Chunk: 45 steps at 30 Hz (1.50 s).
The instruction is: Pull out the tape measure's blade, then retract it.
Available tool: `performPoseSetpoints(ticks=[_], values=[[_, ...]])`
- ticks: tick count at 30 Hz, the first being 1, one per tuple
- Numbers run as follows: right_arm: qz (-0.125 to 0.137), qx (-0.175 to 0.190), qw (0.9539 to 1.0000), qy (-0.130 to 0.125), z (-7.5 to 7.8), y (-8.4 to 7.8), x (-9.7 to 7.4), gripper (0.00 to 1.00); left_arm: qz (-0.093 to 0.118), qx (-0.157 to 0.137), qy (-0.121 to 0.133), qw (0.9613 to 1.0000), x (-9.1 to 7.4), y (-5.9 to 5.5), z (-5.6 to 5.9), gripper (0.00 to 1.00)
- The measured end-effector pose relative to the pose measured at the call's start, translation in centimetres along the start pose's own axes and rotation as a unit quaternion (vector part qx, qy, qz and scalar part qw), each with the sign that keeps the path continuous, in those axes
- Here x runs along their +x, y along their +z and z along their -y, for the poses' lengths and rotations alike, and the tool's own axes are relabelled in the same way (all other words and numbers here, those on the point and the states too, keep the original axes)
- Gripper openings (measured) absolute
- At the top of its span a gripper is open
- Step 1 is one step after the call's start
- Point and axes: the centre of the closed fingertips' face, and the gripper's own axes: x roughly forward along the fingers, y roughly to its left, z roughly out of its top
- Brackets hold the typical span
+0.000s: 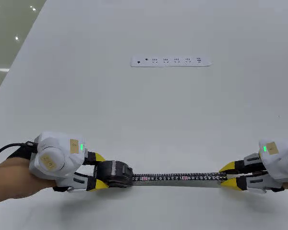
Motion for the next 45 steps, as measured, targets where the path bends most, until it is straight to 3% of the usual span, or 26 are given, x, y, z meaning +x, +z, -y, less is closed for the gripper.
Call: performPoseSetpoints(ticks=[12,35,45], values=[[-0.008,0.01,0.9999,-0.009,-0.1,-0.9,-1.0,0.1,-0.001,0.002,0.0,1.0,0.0,0.0,0.0,0.27],[-0.004,0.021,0.9997,-0.013,-0.2,-1.0,-0.8,0.13,0.002,-0.021,0.011,0.9997,0.1,0.1,0.1,0.29],[0.001,0.047,0.9987,-0.018,-0.1,-1.3,-1.3,0.14,0.001,-0.028,0.019,0.9994,0.1,0.2,0.1,0.3]])
